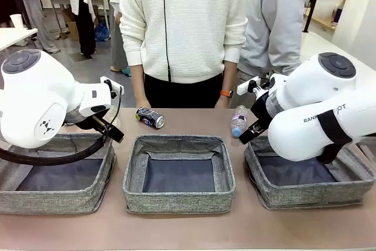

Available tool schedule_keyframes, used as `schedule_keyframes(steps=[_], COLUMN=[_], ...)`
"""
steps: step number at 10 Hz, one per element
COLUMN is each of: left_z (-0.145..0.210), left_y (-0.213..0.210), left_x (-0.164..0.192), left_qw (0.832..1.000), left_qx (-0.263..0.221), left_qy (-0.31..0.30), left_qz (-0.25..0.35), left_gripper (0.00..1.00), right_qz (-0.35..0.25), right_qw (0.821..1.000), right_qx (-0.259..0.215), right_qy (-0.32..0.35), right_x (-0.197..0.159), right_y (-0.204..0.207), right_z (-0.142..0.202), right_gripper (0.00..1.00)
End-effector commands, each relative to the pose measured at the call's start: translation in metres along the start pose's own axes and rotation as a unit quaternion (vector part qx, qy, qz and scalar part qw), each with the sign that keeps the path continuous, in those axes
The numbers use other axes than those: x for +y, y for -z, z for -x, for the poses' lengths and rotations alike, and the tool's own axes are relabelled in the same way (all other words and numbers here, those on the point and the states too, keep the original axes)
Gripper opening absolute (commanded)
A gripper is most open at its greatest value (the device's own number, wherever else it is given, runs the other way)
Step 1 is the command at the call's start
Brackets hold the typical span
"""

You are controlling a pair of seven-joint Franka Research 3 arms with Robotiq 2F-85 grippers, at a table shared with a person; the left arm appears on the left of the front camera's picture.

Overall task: Sort the waste into the appropriate baskets.
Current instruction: Pick up the waste item pointed out by the person.

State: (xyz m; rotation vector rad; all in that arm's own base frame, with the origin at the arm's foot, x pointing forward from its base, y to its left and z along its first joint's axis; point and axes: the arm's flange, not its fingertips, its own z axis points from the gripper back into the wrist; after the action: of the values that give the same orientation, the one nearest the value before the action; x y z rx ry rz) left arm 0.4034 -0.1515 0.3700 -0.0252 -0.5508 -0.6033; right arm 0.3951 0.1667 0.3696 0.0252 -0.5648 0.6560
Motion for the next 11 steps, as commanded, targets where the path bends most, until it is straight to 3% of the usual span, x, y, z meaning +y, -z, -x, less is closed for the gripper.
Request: schedule_keyframes(steps=[1, 11], left_z=[0.0, 0.0], left_y=[0.0, 0.0], left_x=[0.0, 0.0], left_qw=[1.0, 1.0], left_qx=[0.0, 0.0], left_qy=[0.0, 0.0], left_qz=[0.0, 0.0], left_gripper=[1.0, 1.0], right_qz=[0.0, 0.0], right_qw=[1.0, 1.0], right_qx=[0.0, 0.0], right_qy=[0.0, 0.0], right_x=[0.0, 0.0001], right_y=[0.0, 0.0001], right_z=[0.0, 0.0], right_gripper=[1.0, 1.0])
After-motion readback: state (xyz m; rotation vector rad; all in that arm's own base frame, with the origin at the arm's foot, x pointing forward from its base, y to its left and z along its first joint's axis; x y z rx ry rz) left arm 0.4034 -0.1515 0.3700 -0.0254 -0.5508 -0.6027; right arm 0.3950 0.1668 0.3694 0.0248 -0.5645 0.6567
